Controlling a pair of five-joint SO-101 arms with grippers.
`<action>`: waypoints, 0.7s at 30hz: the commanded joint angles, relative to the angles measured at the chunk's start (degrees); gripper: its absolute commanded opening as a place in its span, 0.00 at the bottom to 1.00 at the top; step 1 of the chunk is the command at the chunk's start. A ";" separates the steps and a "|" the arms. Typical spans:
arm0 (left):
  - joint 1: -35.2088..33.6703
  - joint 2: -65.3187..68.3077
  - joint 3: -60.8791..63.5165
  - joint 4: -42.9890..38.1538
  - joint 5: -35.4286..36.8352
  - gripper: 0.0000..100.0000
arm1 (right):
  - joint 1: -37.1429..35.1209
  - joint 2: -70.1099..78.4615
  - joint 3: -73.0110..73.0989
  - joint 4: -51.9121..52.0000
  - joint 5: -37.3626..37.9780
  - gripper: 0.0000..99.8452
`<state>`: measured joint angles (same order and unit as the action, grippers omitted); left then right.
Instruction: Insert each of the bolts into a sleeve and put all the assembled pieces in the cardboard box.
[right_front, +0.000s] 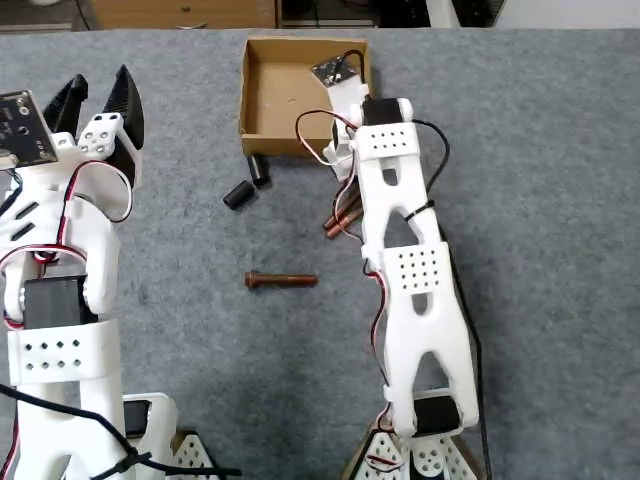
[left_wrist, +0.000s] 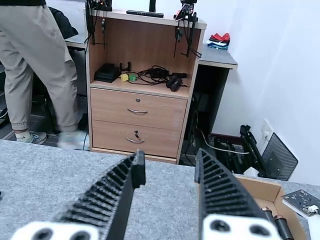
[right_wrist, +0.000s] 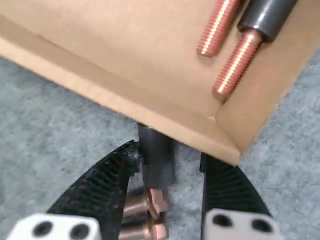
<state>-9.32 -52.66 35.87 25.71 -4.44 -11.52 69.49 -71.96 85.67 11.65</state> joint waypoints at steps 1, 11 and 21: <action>-0.53 0.13 -0.26 -0.97 -0.44 0.17 | 1.80 -0.40 1.01 -2.46 0.26 0.18; -0.79 3.74 -1.05 -1.14 -0.62 0.17 | 1.80 -0.48 3.12 -0.62 0.62 0.05; -0.79 4.00 -1.76 -0.79 -0.53 0.17 | 1.71 -0.48 3.38 3.60 1.93 0.07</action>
<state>-9.32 -48.62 35.87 25.71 -4.53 -10.20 69.23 -69.14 86.55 11.82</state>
